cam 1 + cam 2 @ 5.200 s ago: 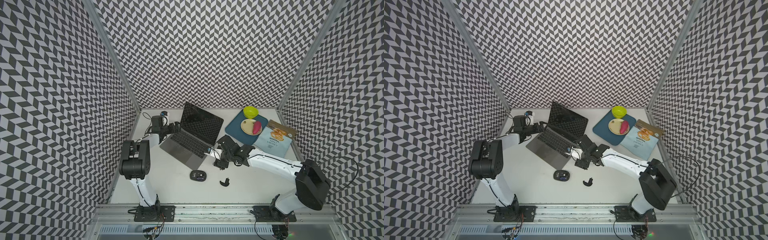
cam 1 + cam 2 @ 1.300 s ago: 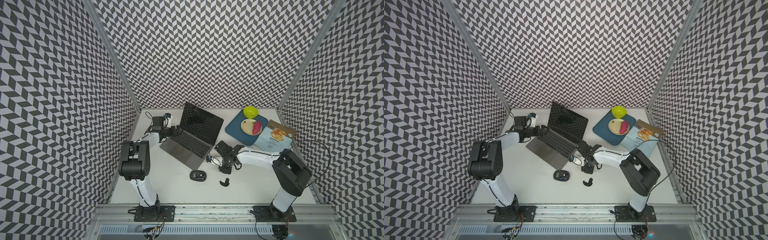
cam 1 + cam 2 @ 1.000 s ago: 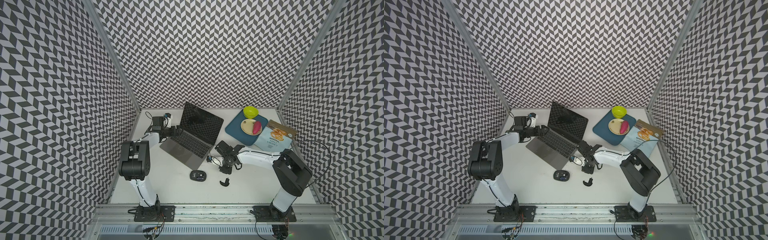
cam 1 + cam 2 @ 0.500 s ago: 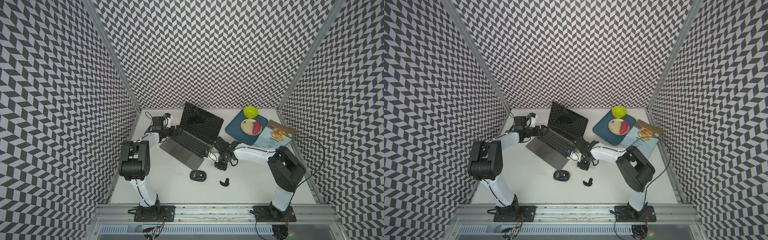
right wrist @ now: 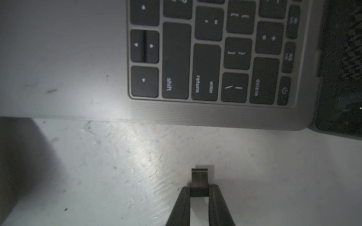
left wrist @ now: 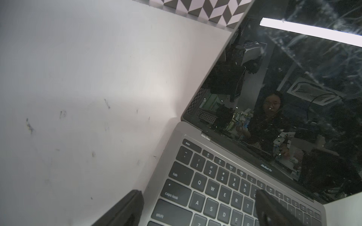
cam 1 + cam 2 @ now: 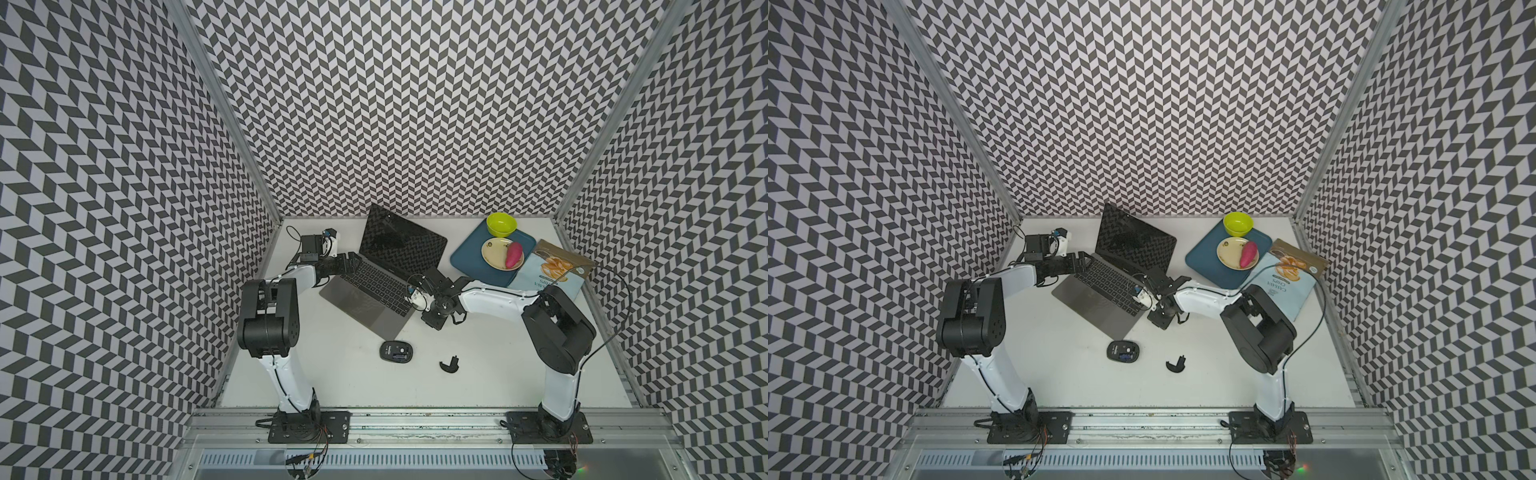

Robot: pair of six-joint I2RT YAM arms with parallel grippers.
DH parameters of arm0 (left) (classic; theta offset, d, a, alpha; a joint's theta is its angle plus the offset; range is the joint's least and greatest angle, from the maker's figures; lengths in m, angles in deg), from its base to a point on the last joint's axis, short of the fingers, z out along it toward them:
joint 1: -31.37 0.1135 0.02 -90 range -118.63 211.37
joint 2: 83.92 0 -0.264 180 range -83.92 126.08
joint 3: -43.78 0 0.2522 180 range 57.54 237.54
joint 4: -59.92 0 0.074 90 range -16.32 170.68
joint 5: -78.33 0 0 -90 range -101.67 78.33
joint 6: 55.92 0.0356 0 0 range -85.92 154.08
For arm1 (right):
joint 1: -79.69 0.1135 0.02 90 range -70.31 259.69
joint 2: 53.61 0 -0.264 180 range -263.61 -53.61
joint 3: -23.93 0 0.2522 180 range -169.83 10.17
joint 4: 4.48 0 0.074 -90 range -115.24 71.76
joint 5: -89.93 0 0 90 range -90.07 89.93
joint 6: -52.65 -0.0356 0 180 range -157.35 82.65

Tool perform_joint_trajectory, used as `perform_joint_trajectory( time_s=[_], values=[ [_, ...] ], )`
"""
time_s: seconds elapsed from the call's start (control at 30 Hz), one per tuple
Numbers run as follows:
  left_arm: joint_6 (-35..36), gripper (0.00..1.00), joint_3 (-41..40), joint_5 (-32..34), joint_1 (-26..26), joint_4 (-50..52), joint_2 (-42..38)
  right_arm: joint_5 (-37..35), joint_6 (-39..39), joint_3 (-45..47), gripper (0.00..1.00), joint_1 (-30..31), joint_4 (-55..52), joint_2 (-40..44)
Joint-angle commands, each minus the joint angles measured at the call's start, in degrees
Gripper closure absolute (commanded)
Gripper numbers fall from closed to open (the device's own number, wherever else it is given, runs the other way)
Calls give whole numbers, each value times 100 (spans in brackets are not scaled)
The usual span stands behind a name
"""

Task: Insert the wireless mouse receiver into the laptop
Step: Pick up the USB plug at the center of the board, then insert the USB plug into the USB port.

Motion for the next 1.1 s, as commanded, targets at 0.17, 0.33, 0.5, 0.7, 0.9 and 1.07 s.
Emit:
perform_joint_trajectory(
  time_s=[0.17,0.33,0.5,0.7,0.9,1.07],
  values=[
    [-55,6,442,-272,278,-67,368,-447,-297,-307,81,-42,318,-346],
    [-11,6,582,-325,305,26,582,-441,-390,-364,81,-47,360,-467],
    [79,7,660,-302,314,151,680,-520,-474,-377,81,-87,331,-547],
    [302,7,871,-238,323,506,882,-503,-508,-385,81,-117,417,-571],
    [421,7,981,-306,323,754,1049,-337,-489,-505,81,-117,434,-638],
    [456,9,999,-518,305,849,1147,-104,-490,-505,82,-110,511,-557]
  ],
)
